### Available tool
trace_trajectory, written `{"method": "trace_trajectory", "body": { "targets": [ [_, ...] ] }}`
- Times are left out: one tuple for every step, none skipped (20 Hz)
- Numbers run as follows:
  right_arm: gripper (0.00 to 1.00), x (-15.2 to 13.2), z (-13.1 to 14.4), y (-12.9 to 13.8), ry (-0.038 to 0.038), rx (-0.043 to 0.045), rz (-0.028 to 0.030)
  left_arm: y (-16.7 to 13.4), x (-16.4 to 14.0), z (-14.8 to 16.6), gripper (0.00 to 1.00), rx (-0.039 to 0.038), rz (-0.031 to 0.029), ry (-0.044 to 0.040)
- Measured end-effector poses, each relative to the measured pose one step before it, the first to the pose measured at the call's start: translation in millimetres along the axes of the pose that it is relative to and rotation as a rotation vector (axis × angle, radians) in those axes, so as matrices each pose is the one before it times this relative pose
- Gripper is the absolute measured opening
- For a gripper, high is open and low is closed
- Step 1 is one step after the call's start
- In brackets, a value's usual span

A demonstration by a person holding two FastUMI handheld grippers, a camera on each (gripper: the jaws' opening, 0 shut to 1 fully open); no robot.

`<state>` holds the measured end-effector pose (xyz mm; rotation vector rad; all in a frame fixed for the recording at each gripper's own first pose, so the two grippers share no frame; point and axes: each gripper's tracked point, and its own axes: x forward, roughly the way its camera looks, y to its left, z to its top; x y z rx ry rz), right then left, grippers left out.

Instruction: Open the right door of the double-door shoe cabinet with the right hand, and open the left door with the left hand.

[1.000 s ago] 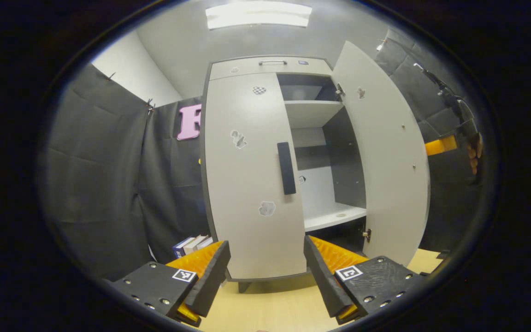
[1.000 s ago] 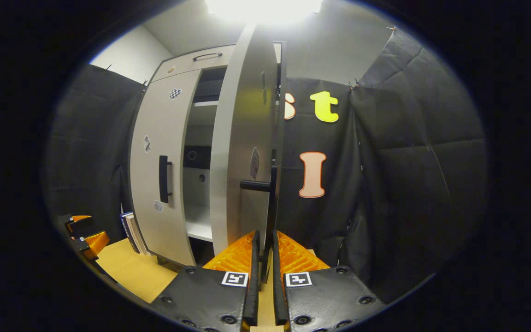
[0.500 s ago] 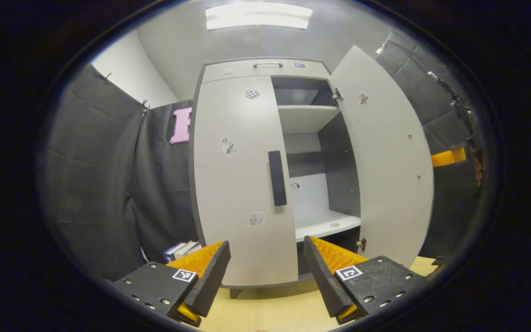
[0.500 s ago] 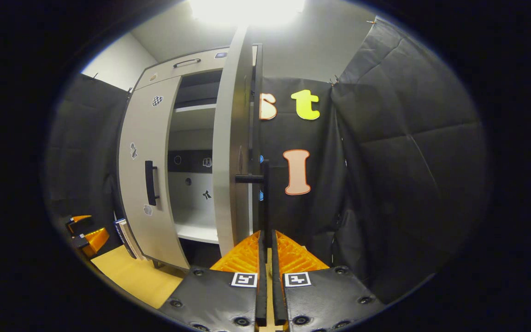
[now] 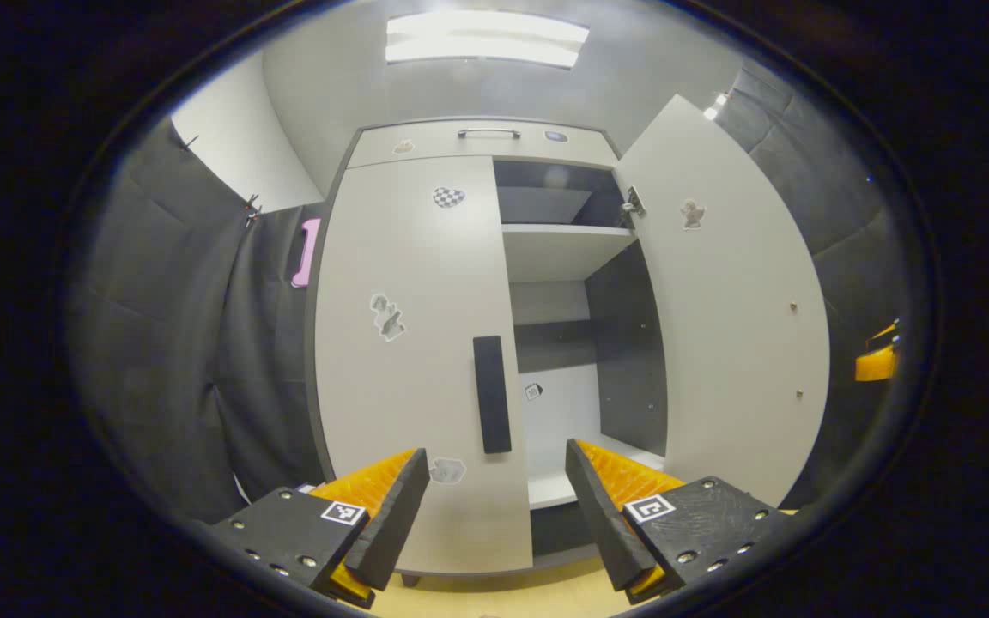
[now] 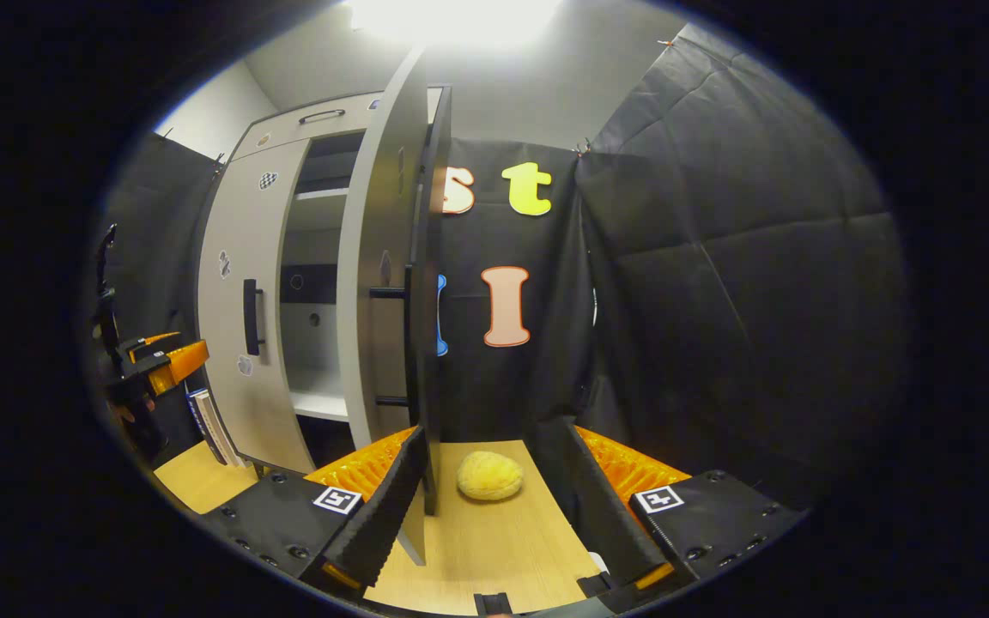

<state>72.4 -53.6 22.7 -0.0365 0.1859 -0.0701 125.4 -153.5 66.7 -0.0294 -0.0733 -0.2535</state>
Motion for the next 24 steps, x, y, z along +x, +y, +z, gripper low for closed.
{"method": "trace_trajectory", "body": {
  "targets": [
    [0.99, -3.43, -1.32, -7.47, -0.00902, -0.00134, -0.02313, -0.61, 8.11, 4.45, 0.93, 0.00132, -0.00252, -0.00623],
    [0.99, -3.09, -1.76, -4.76, -0.00551, 0.00319, -0.01441, 0.43, 9.38, 3.06, 0.92, 0.00395, 0.00133, -0.00471],
    [0.99, -2.6, -1.05, -4.3, -0.00367, 0.01099, -0.00769, 1.13, 9.76, 3.68, 0.93, 0.00521, 0.0032, -0.00353],
    [0.99, -0.21, -2.1, -3.56, 0.00157, 0.0147, -0.00452, 1.29, 12.4, 0.35, 0.94, 0.00345, 0.00168, -0.00074],
    [0.96, -0.23, -3.34, -5.24, 0.00617, 0.01491, -0.00989, 1.04, 10.33, 0.73, 0.94, 0.00106, -0.00395, 0.00292],
    [0.99, -1.06, -3.84, -5.38, 0.00422, 0.01025, -0.01175, 0.16, 10.7, 0.23, 0.94, -0.00051, -0.00647, 0.00528],
    [0.99, 0.28, -3.73, -6.17, 0.00822, 0.01107, -0.01477, 0.13, 9.25, 0.21, 0.93, -0.00109, -0.0042, 0.00445],
    [0.99, 1.24, -3.67, -4.2, 0.00975, 0.01024, -0.01142, -1.06, 7.96, -0.58, 0.94, -0.00119, -0.00545, 0.00755],
    [0.99, 0.12, -2.72, -3.48, 0.00825, 0.00873, -0.0063, -0.04, 6.38, -2.79, 0.94, -0.00176, -0.00537, 0.0105],
    [0.96, -1.47, -2.88, -3.74, 0.00387, 0.00886, -0.00681, 0.85, 7.94, -1.72, 0.94, -0.00237, -0.0043, 0.00796],
    [0.98, 0.43, -1.16, -2.8, 0.00158, 0.00309, -0.00667, 2.15, 7.85, -2.68, 0.95, -0.00336, -0.00089, 0.00812],
    [0.98, 0.97, -2.03, -3.45, 0.00148, -0.00017, -0.00995, 1.09, 8.9, -3.76, 0.94, -0.00859, 0.0007, 0.00751],
    [0.98, 1.39, -1.9, -3.61, 0.00306, -0.00135, -0.0101, 1.79, 8.4, -1.11, 0.94, -0.00806, 0.0024, 0.00812],
    [0.96, 0.53, -2.43, -3.69, 0.00544, 0.00037, -0.00994, 1.85, 6.66, -3.07, 0.95, -0.00475, 0.00648, 0.01267],
    [0.98, 0.46, -2.46, -2.84, 0.00696, 0.00372, -0.00624, 1.51, 6.21, -0.88, 0.94, -0.00219, 0.00452, 0.00656],
    [0.96, 0.58, -2.92, -2.66, 0.00627, 0.00692, -0.00517, 0.68, 6.53, -0.18, 0.89, -0.00481, 0.00425, 0.00276],
    [0.96, 1.57, -2.19, -1.24, 0.00642, 0.00737, -0.00285, 0.04, 5.33, -2.15, 0.84, -0.00204, 0.0, 0.01328],
    [0.96, 1.39, -1.88, -1.5, 0.00378, 0.00352, -0.00452, 1.21, 3.16, -2.58, 0.83, 0.00057, 0.00255, 0.01033],
    [0.99, 0.74, -1.88, -1.92, 0.00121, -0.00035, -0.00681, 0.86, 2.93, -0.42, 0.82, 0.00091, 0.00263, 0.0039],
    [0.98, -0.21, -2.23, -1.46, 0.0046, -0.00348, -0.00383, 1.03, 5.56, -0.65, 0.78, -0.00246, 0.00258, -0.00414],
    [0.98, -0.04, -0.81, -1.67, 0.00313, -0.0033, -0.0015, 3.3, 3.62, -1.06, 0.73, -0.0056, 0.01679, 0.00229],
    [0.98, -0.73, 0.08, -1.5, 0.0013, -0.0039, -0.00013, -0.81, 4.2, -5.37, 0.65, -0.00683, -0.00095, 0.01653],
    [0.98, -0.92, 1.33, -2.09, -0.00064, -0.00412, -0.00203, 0.11, 3.46, -7.49, 0.57, -0.01176, -0.0019, 0.02465],
    [0.96, -0.81, 0.89, -2.55, -0.00268, -0.00542, -0.00269, -1.54, 3.2, -11.0, 0.52, -0.0238, -0.01511, 0.02755]
  ]
}}
